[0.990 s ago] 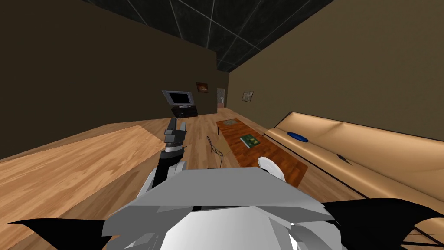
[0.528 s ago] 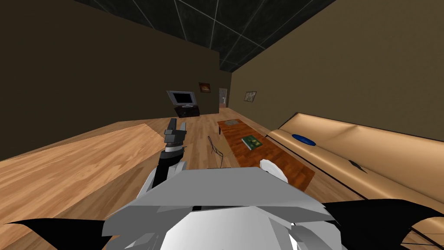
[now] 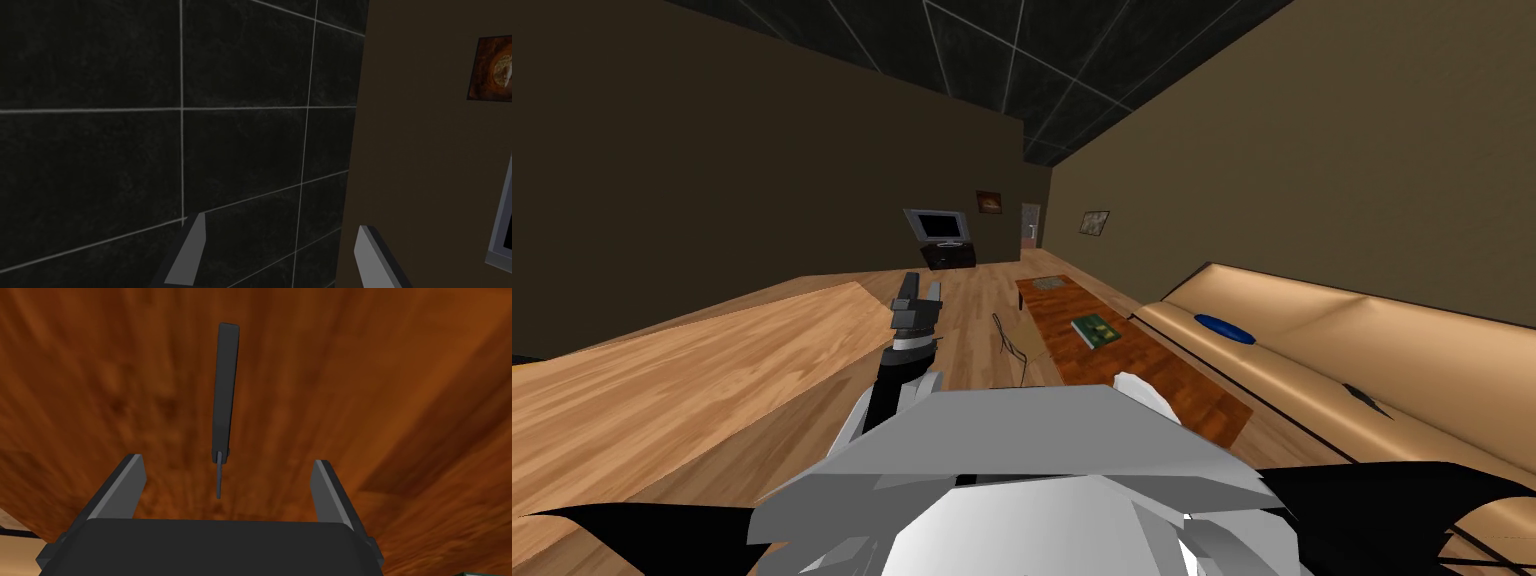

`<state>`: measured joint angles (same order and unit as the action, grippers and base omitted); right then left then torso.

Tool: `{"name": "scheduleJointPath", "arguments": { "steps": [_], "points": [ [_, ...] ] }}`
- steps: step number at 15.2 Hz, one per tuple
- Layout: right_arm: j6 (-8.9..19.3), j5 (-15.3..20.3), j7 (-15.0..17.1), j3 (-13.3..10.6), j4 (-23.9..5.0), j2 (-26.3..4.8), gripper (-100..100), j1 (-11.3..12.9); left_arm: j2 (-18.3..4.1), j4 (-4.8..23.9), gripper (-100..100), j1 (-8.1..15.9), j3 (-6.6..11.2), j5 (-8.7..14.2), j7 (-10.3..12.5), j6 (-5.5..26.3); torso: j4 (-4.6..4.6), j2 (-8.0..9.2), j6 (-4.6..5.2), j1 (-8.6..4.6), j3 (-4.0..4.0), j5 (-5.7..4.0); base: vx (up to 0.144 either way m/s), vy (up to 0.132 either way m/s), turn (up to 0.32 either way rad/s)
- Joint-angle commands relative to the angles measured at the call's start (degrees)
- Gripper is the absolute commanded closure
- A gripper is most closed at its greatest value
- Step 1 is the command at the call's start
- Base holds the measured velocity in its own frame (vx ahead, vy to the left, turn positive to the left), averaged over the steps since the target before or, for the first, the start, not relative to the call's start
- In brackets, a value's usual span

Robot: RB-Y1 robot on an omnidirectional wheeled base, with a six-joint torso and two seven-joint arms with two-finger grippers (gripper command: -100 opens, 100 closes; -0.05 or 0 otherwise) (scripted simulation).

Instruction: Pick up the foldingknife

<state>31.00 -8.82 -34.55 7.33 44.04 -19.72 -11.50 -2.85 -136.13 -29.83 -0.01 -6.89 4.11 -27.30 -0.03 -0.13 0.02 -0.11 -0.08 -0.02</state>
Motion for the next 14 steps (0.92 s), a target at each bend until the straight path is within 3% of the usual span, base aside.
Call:
{"name": "scheduleJointPath", "arguments": {
  "steps": [1, 7, 8, 9, 13, 14],
  "points": [
    [-1.3, 0.5, 0.9, -0.3, -1.6, 0.2, -100, 0.5, 0.0, 0.0, 0, 0.0, 0.00, 0.0, 0.0, 0.0, 0.00, 0.00, 0.00, 0.00, 0.00, 0.00, 0.008, -0.049, 0.024],
    [-5.9, 3.0, 4.4, -1.7, -7.1, 1.5, -100, 1.8, 0.0, 0.0, 0, 0.0, 0.00, 0.0, 0.0, 0.0, 0.00, -0.01, 0.00, -0.02, 0.00, -0.01, 0.012, -0.047, 0.027],
    [-5.0, 2.4, 3.6, -1.4, -6.4, 1.2, -100, 1.8, 0.0, 0.0, 0, 0.0, 0.00, 0.0, 0.0, 0.0, 0.00, 0.00, 0.00, -0.02, 0.00, -0.01, 0.004, -0.031, 0.014],
    [-5.3, 2.5, 3.8, -1.5, -6.8, 1.3, 100, 1.9, 0.0, 0.0, 0, 0.0, 0.00, 0.0, 0.0, 0.0, 0.00, 0.02, 0.00, 0.02, 0.01, 0.00, 0.002, -0.012, 0.003],
    [-5.3, 2.5, 3.8, -1.4, -6.8, 1.2, 100, 1.8, 0.0, 0.0, 0, 0.0, 0.00, 0.0, 0.0, 0.0, 0.04, 0.01, -0.06, 0.13, 0.02, -0.05, -0.001, -0.003, -0.005],
    [-3.6, 1.7, 2.7, -1.0, -4.4, 0.9, 100, 1.2, 0.0, 0.0, 0, 0.0, 0.00, 0.0, 0.0, 0.0, 0.04, 0.00, -0.07, 0.13, 0.02, -0.05, -0.010, 0.028, -0.031]
  ]
}}
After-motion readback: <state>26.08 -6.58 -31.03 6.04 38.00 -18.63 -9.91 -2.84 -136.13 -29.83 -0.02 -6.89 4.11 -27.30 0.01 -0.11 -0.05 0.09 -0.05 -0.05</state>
